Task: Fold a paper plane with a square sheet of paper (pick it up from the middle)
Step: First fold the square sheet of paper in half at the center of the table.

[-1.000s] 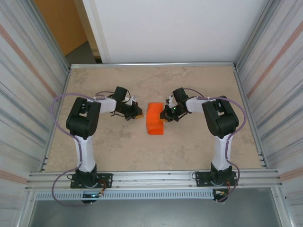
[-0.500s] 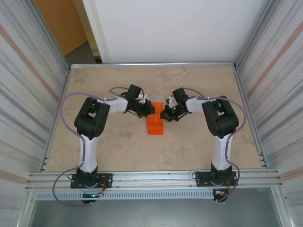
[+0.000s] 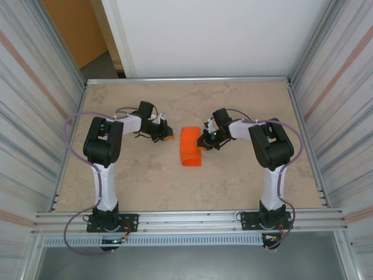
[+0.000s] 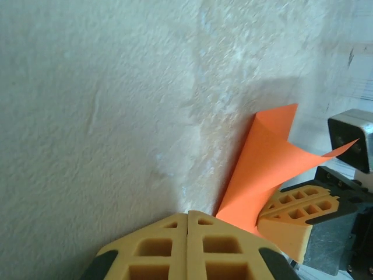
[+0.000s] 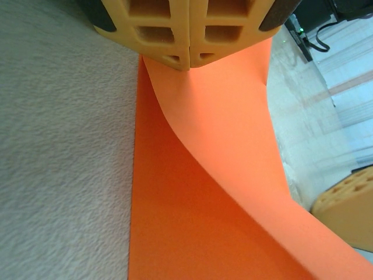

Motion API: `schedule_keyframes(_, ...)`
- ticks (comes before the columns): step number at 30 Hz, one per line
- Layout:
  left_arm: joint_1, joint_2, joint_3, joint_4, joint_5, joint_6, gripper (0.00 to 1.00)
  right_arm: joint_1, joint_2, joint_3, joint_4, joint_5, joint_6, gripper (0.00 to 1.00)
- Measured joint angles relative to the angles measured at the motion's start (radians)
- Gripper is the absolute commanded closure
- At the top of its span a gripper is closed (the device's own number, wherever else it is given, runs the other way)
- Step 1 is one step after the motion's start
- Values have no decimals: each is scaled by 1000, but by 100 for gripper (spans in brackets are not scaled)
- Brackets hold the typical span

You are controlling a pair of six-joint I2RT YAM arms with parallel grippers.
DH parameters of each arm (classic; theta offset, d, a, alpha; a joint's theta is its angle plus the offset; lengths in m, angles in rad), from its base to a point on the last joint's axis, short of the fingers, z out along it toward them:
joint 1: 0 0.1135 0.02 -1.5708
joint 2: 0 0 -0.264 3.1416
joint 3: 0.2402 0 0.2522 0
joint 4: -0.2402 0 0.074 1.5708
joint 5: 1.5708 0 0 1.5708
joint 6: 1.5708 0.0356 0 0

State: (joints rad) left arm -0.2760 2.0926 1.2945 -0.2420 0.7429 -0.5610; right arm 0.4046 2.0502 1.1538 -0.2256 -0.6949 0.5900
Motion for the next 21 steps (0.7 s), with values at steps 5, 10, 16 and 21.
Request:
schedule_keyframes(5,-97,-23,26,24,-8,-13,99,0,0,0,0,-1,0,100)
schedule_keyframes(10,-187,15,95,65,-2,-36,99,0,0,-1,2,-1,0,100)
schedule_keyframes(16,-164,92,109,72,-13,-41,99,-1,0,-6,9,-5,0,100)
schedule_keyframes(21,-141,100,111,67,-11,-31,100,-3,0,-8,13,-8,0,100)
